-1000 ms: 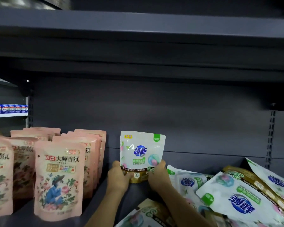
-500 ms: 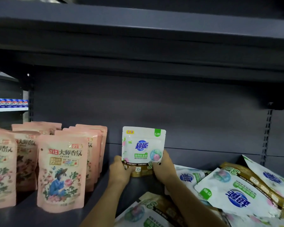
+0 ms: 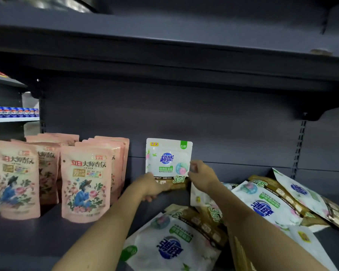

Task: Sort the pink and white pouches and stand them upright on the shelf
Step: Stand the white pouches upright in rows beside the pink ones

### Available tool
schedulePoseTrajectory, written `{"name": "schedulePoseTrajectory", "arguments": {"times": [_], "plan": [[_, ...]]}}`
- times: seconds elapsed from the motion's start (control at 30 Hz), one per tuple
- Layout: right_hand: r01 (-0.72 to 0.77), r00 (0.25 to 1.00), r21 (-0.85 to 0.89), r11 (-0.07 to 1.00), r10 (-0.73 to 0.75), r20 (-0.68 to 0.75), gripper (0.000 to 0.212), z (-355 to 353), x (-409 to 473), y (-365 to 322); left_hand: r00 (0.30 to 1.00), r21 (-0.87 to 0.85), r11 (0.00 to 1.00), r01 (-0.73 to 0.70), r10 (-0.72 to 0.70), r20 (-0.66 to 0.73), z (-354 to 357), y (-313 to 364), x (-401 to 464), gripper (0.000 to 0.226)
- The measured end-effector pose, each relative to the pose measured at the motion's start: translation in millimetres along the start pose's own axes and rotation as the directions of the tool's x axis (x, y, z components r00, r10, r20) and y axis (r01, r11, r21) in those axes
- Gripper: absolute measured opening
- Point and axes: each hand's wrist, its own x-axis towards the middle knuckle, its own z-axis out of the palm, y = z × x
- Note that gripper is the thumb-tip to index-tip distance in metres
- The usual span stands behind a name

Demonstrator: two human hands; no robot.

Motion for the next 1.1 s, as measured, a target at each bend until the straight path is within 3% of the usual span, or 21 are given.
{"name": "schedulePoseTrajectory", "arguments": {"times": [0.1, 0.23, 0.33, 0.43, 0.53, 0.6, 0.7, 0.77, 0.8, 0.83, 0.87, 0.9, 0.93, 1.0, 1.07, 1.1], "plan": [[0.006, 1.000, -0.094, 0.996, -0.005, 0.006, 0.037, -9.2, -14.8, -4.5, 0.926, 0.146, 0.983, 0.108, -0.153, 0.345, -6.4, 10.0, -23.8, 0.080], [0.032, 0.999, -0.150, 0.988, -0.030, 0.014, 0.030, -18.7, -32.4, -4.3, 0.896, 0.224, 0.973, 0.053, -0.146, 0.420, -0.4, 4.4, -34.3, 0.075], [0.023, 0.979, 0.067, 0.997, -0.036, 0.199, 0.027, -20.2, -43.1, 4.5, 0.916, 0.092, 0.994, -0.060, 0.019, 0.400, 2.6, 5.9, -35.4, 0.048], [0.037, 0.938, 0.214, 0.976, -0.108, 0.331, 0.075, -21.0, -54.6, 5.9, 0.936, 0.019, 0.971, -0.237, 0.224, 0.271, -5.6, 22.5, -48.3, 0.044], [0.091, 0.936, 0.311, 0.946, -0.188, 0.299, 0.110, -29.6, -61.2, -3.3, 0.893, 0.131, 0.888, -0.441, 0.420, 0.162, -24.4, 46.3, -65.1, 0.046], [0.093, 0.922, 0.323, 0.942, -0.204, 0.328, 0.109, -39.2, -66.8, -10.0, 0.831, 0.206, 0.805, -0.557, 0.536, 0.151, -36.3, 62.0, -79.7, 0.033], [0.056, 0.925, 0.382, 0.923, -0.191, 0.328, 0.090, -50.0, -73.6, -11.7, 0.752, 0.548, 0.604, -0.579, 0.656, 0.071, -43.7, 85.3, -103.4, 0.022], [0.025, 0.956, 0.532, 0.847, -0.176, 0.235, 0.062, -50.7, -78.8, -9.4, 0.628, 0.759, 0.447, -0.473, 0.775, -0.066, -39.3, 91.0, -111.4, 0.028], [0.021, 0.976, 0.607, 0.794, -0.148, 0.159, 0.052, -48.8, -82.2, -7.9, 0.501, 0.816, 0.400, -0.416, 0.850, -0.162, -35.7, 89.0, -110.1, 0.032], [0.013, 0.993, 0.680, 0.733, -0.087, 0.074, 0.046, -43.9, -82.9, -1.9, 0.344, 0.826, 0.415, -0.381, 0.893, -0.290, -31.9, 85.0, -110.0, 0.039], [0.006, 1.000, 0.757, 0.653, -0.006, -0.002, 0.044, -39.2, -84.6, 4.0, 0.240, 0.768, 0.504, -0.395, 0.864, -0.443, -27.7, 79.0, -109.8, 0.048], [0.000, 0.996, 0.828, 0.560, 0.073, -0.050, 0.045, -33.7, -86.4, 10.9, 0.197, 0.651, 0.612, -0.449, 0.778, -0.596, -22.8, 72.5, -110.0, 0.054], [0.005, 0.989, 0.887, 0.462, 0.131, -0.074, 0.046, -27.8, -86.8, 18.4, 0.224, 0.504, 0.710, -0.492, 0.663, -0.715, -17.8, 66.5, -111.8, 0.059], [0.028, 0.977, 0.960, 0.280, 0.194, -0.085, 0.045, -15.2, -86.6, 30.5, 0.393, 0.208, 0.856, -0.474, 0.416, -0.820, -6.5, 53.5, -114.8, 0.070], [0.041, 0.971, 0.986, 0.160, 0.225, -0.077, 0.047, -5.6, -86.8, 36.6, 0.594, -0.085, 0.905, -0.416, 0.200, -0.779, 2.9, 44.1, -112.3, 0.091], [0.032, 0.971, 0.991, 0.133, 0.230, -0.063, 0.049, -0.7, -86.1, 38.8, 0.697, -0.251, 0.876, -0.411, 0.125, -0.706, 6.0, 38.6, -106.4, 0.101]]}}
